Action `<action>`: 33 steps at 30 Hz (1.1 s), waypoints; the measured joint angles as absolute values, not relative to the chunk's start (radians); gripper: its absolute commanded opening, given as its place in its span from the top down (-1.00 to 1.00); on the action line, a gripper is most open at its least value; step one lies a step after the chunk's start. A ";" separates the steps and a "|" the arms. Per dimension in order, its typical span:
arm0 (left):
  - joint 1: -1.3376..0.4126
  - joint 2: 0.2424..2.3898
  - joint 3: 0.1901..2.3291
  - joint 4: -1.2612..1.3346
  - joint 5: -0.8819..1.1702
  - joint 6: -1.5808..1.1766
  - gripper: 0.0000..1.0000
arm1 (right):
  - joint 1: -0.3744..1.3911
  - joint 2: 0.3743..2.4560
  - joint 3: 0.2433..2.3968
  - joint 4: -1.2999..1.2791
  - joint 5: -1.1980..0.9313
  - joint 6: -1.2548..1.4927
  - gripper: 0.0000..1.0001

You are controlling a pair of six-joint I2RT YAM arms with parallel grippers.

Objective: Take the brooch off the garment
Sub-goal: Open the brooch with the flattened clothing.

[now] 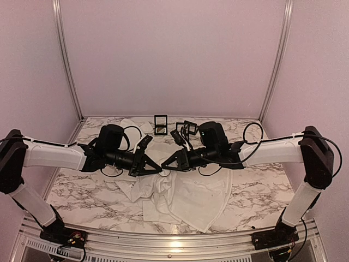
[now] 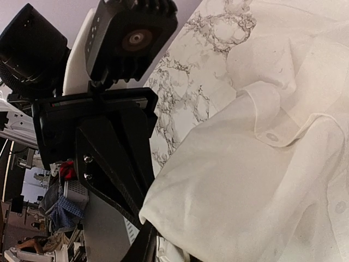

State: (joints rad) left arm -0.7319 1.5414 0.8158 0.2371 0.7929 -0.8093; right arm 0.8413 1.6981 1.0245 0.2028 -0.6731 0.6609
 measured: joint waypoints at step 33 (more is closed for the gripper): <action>-0.709 1.567 0.798 0.312 0.825 -0.873 1.00 | 0.841 1.698 1.024 0.201 -0.668 0.646 0.63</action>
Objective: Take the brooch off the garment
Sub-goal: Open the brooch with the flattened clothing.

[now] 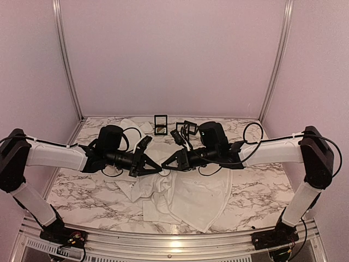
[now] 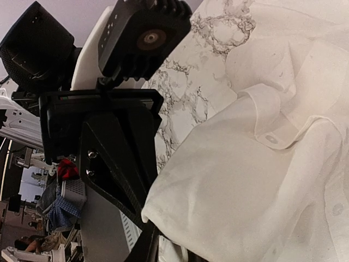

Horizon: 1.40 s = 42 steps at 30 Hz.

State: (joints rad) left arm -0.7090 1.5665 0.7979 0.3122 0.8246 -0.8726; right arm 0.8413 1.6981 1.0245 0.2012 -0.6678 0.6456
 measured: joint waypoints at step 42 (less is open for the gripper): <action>-0.696 1.567 0.796 0.319 0.825 -0.867 1.00 | 0.844 1.703 1.034 0.184 -0.672 0.623 0.57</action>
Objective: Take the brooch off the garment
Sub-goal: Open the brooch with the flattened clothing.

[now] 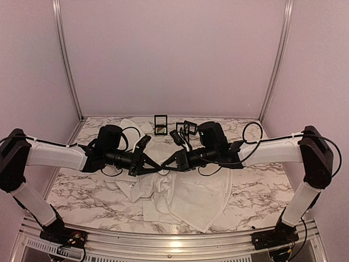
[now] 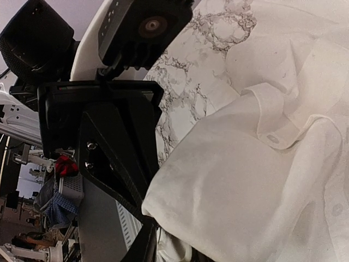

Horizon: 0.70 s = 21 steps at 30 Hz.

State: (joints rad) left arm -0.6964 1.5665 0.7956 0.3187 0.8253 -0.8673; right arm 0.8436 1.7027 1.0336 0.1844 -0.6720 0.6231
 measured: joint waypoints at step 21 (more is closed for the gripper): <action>-0.700 1.561 0.805 0.258 0.808 -0.801 1.00 | 0.849 1.730 1.071 0.133 -0.667 0.616 0.60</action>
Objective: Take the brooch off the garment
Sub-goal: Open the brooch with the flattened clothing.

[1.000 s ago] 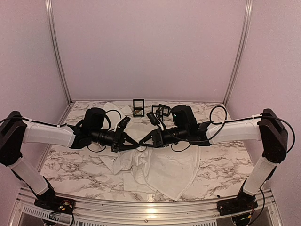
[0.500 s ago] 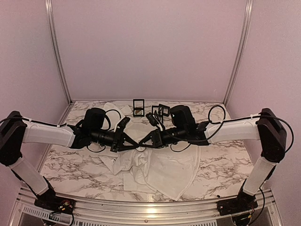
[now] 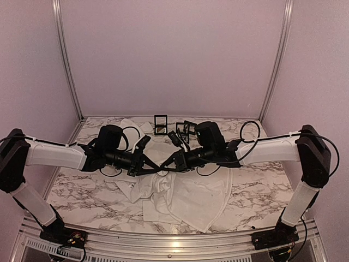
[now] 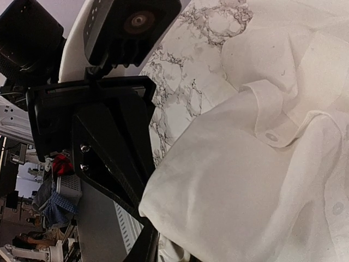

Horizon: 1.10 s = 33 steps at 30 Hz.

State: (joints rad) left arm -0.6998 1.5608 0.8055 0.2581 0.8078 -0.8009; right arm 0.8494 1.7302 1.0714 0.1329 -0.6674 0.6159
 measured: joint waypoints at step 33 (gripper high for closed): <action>-0.698 1.547 0.818 0.216 0.784 -0.797 1.00 | 0.873 1.737 1.169 -0.032 -0.587 0.543 0.71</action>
State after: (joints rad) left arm -0.6975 1.5475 0.8181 0.2165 0.7841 -0.7975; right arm 0.8730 1.7374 1.1690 -0.0319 -0.5873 0.5430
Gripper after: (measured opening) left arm 0.022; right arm 0.148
